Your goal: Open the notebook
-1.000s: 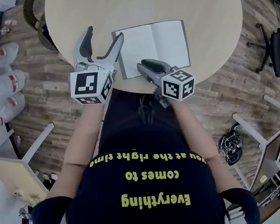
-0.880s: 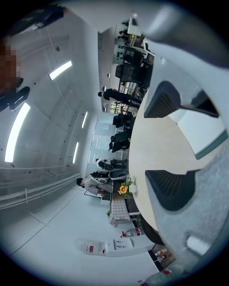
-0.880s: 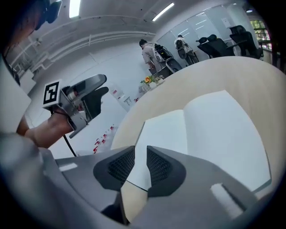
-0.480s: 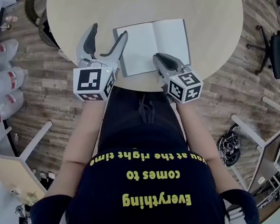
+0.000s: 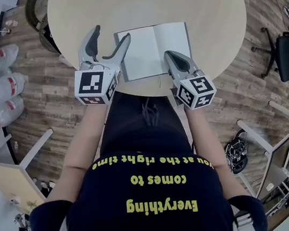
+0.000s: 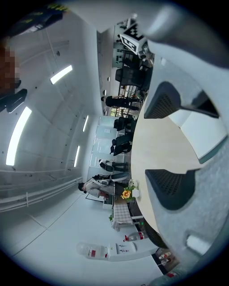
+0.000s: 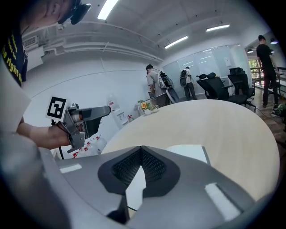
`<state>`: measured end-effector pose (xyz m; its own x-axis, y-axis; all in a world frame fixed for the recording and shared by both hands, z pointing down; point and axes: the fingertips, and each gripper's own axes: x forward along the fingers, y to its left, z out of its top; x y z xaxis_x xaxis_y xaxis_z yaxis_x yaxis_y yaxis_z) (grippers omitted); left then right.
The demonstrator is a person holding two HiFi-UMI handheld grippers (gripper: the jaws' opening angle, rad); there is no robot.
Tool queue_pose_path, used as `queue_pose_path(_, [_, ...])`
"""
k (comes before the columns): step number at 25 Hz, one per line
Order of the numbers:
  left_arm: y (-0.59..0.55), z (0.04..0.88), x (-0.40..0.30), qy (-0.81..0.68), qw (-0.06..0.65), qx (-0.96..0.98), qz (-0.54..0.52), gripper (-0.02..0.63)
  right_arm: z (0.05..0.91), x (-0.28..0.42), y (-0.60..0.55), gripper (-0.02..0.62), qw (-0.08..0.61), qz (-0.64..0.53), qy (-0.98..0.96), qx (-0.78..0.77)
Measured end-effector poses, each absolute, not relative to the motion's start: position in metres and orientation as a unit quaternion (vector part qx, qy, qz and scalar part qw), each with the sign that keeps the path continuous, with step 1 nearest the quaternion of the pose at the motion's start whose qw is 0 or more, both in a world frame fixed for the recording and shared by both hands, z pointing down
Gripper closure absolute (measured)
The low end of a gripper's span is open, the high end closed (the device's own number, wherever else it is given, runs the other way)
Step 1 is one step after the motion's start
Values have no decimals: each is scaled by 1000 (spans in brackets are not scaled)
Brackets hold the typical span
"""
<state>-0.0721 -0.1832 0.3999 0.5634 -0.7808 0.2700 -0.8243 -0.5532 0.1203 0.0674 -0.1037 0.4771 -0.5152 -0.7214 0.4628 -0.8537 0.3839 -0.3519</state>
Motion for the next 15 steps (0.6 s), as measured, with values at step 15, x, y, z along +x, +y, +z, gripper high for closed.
queue_pose_path(15, [-191, 376, -65, -453, 100, 883, 74, 270, 422, 89, -124, 583, 66, 211, -834, 506])
